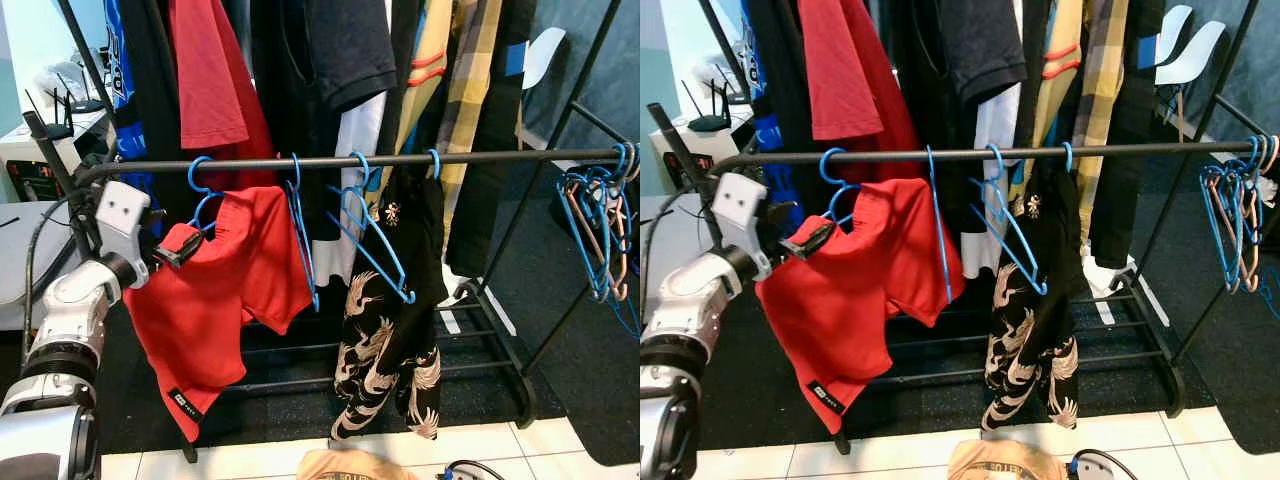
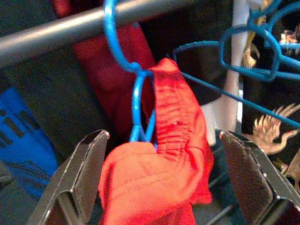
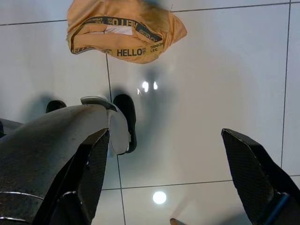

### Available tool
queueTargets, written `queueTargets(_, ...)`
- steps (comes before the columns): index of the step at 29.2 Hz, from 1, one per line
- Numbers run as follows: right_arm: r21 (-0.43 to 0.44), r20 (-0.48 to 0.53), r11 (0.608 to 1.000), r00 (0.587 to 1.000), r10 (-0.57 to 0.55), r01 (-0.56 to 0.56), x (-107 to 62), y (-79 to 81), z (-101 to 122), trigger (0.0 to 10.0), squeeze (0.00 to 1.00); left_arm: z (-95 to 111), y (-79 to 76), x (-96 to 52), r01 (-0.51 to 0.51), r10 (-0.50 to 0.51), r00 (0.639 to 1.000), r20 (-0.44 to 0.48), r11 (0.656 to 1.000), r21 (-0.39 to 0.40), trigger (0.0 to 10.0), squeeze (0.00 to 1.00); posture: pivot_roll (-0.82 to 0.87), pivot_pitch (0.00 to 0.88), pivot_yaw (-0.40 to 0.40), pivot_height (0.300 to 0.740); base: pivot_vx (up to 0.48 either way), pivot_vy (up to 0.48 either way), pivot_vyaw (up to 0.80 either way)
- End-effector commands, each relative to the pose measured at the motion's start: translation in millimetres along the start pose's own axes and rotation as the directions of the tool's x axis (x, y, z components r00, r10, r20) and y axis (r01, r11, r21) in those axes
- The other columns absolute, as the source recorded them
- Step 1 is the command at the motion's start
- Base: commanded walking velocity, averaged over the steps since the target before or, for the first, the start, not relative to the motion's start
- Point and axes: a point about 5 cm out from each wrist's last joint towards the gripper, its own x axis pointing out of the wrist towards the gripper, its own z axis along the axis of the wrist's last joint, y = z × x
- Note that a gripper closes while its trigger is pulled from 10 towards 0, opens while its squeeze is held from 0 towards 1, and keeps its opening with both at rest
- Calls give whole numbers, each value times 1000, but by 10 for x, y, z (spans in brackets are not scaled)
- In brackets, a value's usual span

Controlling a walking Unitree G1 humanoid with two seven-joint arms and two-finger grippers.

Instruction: Hang hanger

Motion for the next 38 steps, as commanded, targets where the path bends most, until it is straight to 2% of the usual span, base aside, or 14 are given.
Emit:
queueTargets(1, -1, -10, 1000, 1000, 4, -4, -2, 19, -32, 10000, 0, 19, 56, -8, -5, 6, 1000, -24, 999, 46, 10000, 0, -51, 0, 33, 740, 0, 0, 0)
queueTargets(6, 0, -17, 1000, 1000, 6, -6, -7, 17, -60, 10000, 0, 92, 132, 40, -44, 48, 998, -39, 995, 95, 10000, 0, -60, 0, 32, 740, 0, 0, 0)
queueTargets(14, -5, -38, 1000, 999, 0, 0, -24, -6, -143, 10000, 0, 149, 201, 58, -46, 52, 997, -56, 994, 102, 10000, 0, -78, 0, 30, 740, 0, 0, 0)
queueTargets(16, -7, -42, 1000, 999, -3, 3, -29, -14, -164, 10000, 0, 141, 205, 55, -43, 49, 997, -65, 994, 98, 10000, 0, -84, 0, 28, 740, 0, 0, 0)
queueTargets(21, -17, -56, 1000, 998, -11, 10, -49, -49, -241, 10000, 0, -29, 155, 15, -29, 32, 991, -131, 999, 26, 10000, 0, -105, 0, 21, 740, 0, 0, 0)
queueTargets(25, -20, -57, 1000, 998, -12, 11, -58, -63, -268, 10000, 0, -79, 149, -1, -44, 47, 988, -149, 999, 22, 10000, 0, -125, 0, 20, 740, 0, 0, 0)
queueTargets(30, -25, -54, 1000, 998, -11, 10, -73, -87, -309, 10000, 0, -102, 221, -39, -115, 119, 978, -169, 993, 35, 10000, 0, -151, 0, 22, 740, 0, 0, 0)
queueTargets(34, -29, -54, 1000, 999, -11, 10, -80, -100, -328, 10000, 0, -97, 235, -33, -128, 129, 976, -176, 992, 19, 10000, 0, -158, 0, 18, 740, 0, 0, 0)
queueTargets(38, -37, -57, 999, 998, -10, 7, -85, -103, -344, 10000, 0, -170, 216, -54, -114, 108, 969, -224, 993, -12, 10000, 0, -163, 0, 21, 740, 0, 0, 0)
